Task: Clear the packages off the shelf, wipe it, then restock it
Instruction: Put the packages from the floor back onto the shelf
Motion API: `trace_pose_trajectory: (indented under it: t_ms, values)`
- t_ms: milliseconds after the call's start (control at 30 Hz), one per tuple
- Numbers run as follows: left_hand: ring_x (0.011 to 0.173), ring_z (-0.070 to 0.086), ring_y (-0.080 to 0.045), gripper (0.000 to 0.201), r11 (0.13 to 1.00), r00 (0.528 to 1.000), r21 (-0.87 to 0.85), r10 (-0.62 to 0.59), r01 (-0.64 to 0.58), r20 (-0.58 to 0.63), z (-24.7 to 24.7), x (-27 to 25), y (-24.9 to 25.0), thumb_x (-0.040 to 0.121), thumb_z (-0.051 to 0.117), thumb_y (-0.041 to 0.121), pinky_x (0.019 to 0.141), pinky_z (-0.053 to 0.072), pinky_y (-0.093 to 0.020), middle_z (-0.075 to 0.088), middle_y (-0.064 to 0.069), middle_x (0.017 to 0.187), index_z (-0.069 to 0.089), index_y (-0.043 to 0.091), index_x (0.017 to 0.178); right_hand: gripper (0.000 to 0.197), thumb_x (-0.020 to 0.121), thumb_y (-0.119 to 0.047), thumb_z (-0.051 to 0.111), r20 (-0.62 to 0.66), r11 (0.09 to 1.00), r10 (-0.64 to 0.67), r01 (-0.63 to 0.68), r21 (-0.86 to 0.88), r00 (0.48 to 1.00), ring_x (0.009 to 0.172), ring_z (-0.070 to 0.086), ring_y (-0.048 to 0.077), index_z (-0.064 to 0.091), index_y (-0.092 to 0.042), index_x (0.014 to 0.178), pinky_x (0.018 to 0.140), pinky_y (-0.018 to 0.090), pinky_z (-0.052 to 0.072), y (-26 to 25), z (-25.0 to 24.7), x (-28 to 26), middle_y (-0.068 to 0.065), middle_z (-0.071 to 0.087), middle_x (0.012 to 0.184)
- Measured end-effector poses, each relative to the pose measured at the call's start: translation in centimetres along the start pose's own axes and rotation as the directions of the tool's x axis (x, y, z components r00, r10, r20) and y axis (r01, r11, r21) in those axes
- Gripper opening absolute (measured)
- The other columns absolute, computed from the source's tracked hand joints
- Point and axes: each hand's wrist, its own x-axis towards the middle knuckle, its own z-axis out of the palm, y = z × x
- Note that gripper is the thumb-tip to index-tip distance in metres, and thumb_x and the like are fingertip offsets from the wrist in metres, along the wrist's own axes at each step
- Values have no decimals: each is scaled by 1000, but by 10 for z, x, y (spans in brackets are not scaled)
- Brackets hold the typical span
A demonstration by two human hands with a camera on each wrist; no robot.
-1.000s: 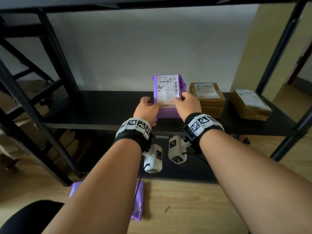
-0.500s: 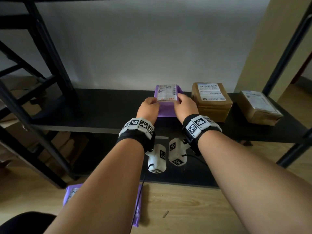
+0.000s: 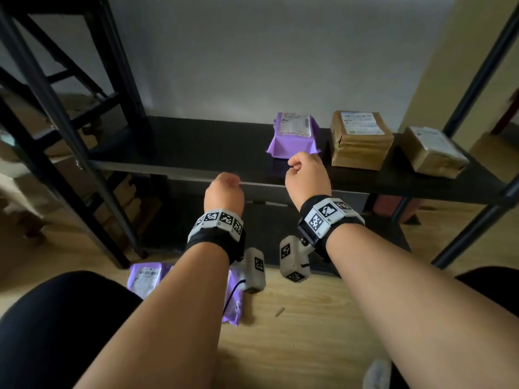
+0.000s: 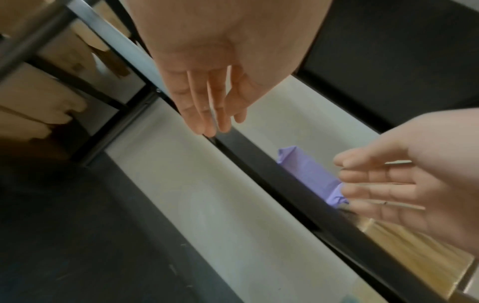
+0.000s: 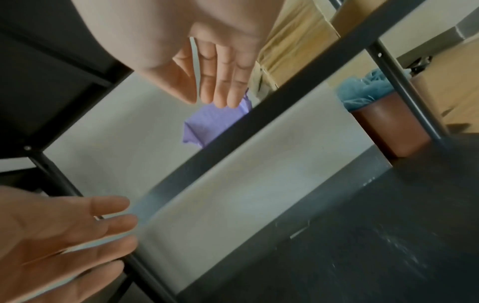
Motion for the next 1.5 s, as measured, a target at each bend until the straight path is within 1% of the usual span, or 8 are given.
trace_pose_trajectory:
  t_ms: [233,333,500,700,800,1067,1400,1500]
  values:
    - [120,55,-26,41,964,978,234,-161,127,134,6,0,-107,92,43,9,84,39,-24,59,-6,130,59,21,128,27,88,-8,48,310,994,108,-110,-10,945,101,60,23,63,-16,108,86,29,47,22,84,-53,4,58,115]
    - [124,52,-28,43,928,950,321,-255,188,180,18,3,-155,92,45,9,96,42,-29,56,-8,135,56,19,132,29,87,-10,49,452,991,135,-117,-67,882,103,60,24,63,-17,112,90,32,48,40,126,-75,6,58,117]
    - [115,58,-30,32,884,896,396,-365,249,253,44,5,-226,95,47,23,92,42,-30,63,-12,125,61,18,124,35,86,-11,49,646,973,228,-143,-182,728,111,59,26,60,-19,119,94,33,49,80,184,-108,6,57,125]
    - [117,57,-35,41,828,818,479,-476,293,323,74,14,-274,96,39,12,96,44,-35,59,-17,129,53,12,135,37,88,-12,49,738,935,347,-148,-323,578,116,57,27,58,-18,123,94,30,45,120,237,-129,6,61,128]
    - [117,56,-35,38,794,774,502,-541,342,330,87,16,-290,93,42,7,96,44,-35,60,-18,127,56,7,128,33,89,-12,49,761,918,379,-106,-383,526,113,58,30,59,-15,120,92,31,46,133,255,-135,8,62,125]
    - [116,56,-35,39,739,693,550,-628,389,355,107,19,-321,94,43,22,97,44,-38,59,-18,128,53,6,129,25,89,-17,52,770,835,542,-109,-540,336,89,60,31,65,-11,109,72,30,42,150,289,-157,13,67,108]
    - [127,47,-40,47,674,652,545,-706,498,278,114,25,-323,95,46,23,103,38,-44,48,-24,138,44,0,135,14,85,-17,56,742,800,598,-282,-530,301,71,59,27,60,-10,96,59,27,41,148,295,-159,10,65,88]
    - [124,51,-38,41,705,663,503,-685,499,303,111,25,-322,95,46,16,103,41,-42,52,-23,134,49,-2,132,14,83,-10,56,723,788,614,-313,-531,318,82,62,31,55,-10,98,67,33,47,146,288,-154,11,60,90]
